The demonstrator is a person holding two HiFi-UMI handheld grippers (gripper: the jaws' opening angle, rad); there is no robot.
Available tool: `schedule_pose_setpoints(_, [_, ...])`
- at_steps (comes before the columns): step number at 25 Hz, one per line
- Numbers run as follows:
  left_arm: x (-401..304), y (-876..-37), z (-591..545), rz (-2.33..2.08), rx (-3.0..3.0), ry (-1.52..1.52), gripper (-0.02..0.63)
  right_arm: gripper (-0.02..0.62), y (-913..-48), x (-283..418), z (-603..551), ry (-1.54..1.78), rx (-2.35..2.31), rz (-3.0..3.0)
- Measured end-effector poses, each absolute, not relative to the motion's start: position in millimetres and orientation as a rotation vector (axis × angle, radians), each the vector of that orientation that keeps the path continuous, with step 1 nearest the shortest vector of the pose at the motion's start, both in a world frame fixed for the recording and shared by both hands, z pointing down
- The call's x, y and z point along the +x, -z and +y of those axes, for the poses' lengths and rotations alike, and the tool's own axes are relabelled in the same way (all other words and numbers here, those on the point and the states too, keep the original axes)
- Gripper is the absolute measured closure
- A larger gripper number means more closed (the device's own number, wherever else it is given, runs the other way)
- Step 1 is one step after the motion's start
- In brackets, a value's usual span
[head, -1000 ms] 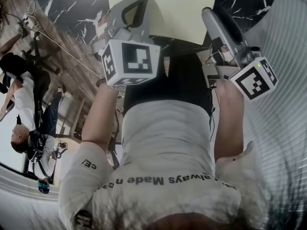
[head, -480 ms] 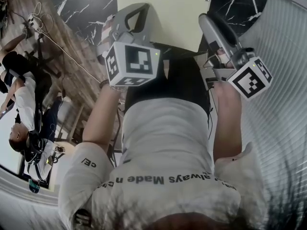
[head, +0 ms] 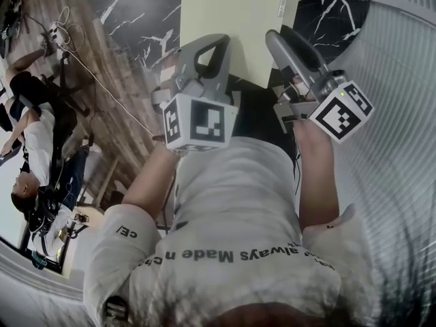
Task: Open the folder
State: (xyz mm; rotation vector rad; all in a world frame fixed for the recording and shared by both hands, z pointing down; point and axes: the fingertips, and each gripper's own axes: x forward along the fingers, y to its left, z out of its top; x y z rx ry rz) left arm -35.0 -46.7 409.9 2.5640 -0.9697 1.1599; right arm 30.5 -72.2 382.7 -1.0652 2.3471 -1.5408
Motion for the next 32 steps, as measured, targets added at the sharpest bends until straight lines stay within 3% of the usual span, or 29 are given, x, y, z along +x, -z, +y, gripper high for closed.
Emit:
schedule_pose_setpoints(17, [16.9, -286.6, -1.6, -0.842, 2.736, -1.02, 0.588, 0.476, -319.5, -7.7, -80.9, 1.503, -0.958, 2.478])
schedule_pose_setpoints(25, [7.1, -311.1, 4.5, -0.88, 2.712, -1.104, 0.588, 0.431, -357.2, 28.0, -76.3, 1.543, -1.184, 2.51])
schedule_pose_setpoints(32, [-44.2, -387.4, -35.4, -1.076, 2.548, -1.243, 0.581, 0.367, -418.9, 73.3, -75.0, 1.622, -1.364, 2.463])
